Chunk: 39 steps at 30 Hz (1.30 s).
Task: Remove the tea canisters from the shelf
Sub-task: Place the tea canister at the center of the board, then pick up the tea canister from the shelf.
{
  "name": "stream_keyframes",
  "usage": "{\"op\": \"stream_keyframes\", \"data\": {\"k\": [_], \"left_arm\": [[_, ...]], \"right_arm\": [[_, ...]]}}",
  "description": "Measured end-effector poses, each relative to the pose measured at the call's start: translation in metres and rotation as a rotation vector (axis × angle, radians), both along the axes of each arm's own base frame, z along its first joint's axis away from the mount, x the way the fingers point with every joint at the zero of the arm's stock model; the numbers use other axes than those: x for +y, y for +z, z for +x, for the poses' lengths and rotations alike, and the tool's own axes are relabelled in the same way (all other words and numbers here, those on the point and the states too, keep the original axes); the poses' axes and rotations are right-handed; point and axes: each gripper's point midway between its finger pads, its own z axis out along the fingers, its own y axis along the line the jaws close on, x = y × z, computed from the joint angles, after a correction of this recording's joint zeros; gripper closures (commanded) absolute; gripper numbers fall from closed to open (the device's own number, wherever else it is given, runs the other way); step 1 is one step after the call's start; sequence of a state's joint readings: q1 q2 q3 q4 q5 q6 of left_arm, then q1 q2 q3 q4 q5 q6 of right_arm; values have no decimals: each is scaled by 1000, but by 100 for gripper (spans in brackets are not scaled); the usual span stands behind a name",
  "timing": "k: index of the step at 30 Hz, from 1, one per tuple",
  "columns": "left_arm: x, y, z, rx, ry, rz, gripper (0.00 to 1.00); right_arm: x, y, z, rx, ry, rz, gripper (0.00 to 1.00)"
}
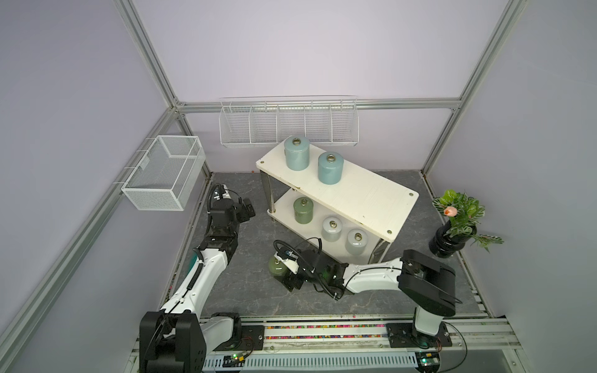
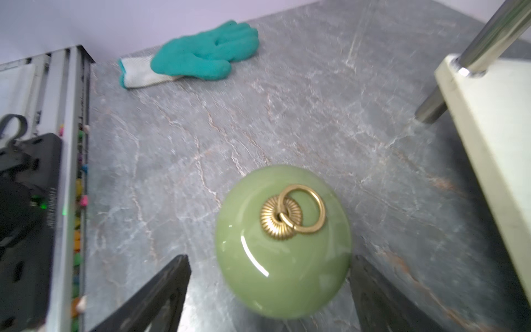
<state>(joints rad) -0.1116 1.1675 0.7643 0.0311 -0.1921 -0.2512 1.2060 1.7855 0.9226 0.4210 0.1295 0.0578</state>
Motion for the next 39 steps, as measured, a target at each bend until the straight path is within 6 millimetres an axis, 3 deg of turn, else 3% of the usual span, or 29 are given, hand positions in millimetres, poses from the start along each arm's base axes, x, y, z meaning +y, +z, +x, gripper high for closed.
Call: {"op": "stream_keyframes", "data": {"k": [7, 10, 13, 19, 23, 27, 34, 39], "left_arm": [[-3, 0, 0, -1, -13, -17, 0], [-7, 0, 0, -2, -27, -38, 0], [-9, 0, -3, -7, -40, -52, 0], [-12, 8, -6, -29, -53, -70, 0], [-15, 8, -6, -29, -69, -77, 0], [-18, 7, -6, -25, -86, -83, 0], [-22, 1, -3, -9, -101, -91, 0], [-24, 1, -2, -14, -110, -98, 0]], "right_arm": [[-11, 53, -6, -96, -15, 12, 11], [-16, 91, -2, -159, -38, 46, 11], [-22, 143, 4, -233, -76, 107, 11], [-40, 284, 20, -404, -191, 304, 11], [-62, 342, 34, -480, -283, 361, 11], [-87, 362, 58, -516, -381, 343, 11], [-143, 358, 105, -520, -531, 250, 11], [-180, 364, 118, -496, -577, 261, 11]]}}
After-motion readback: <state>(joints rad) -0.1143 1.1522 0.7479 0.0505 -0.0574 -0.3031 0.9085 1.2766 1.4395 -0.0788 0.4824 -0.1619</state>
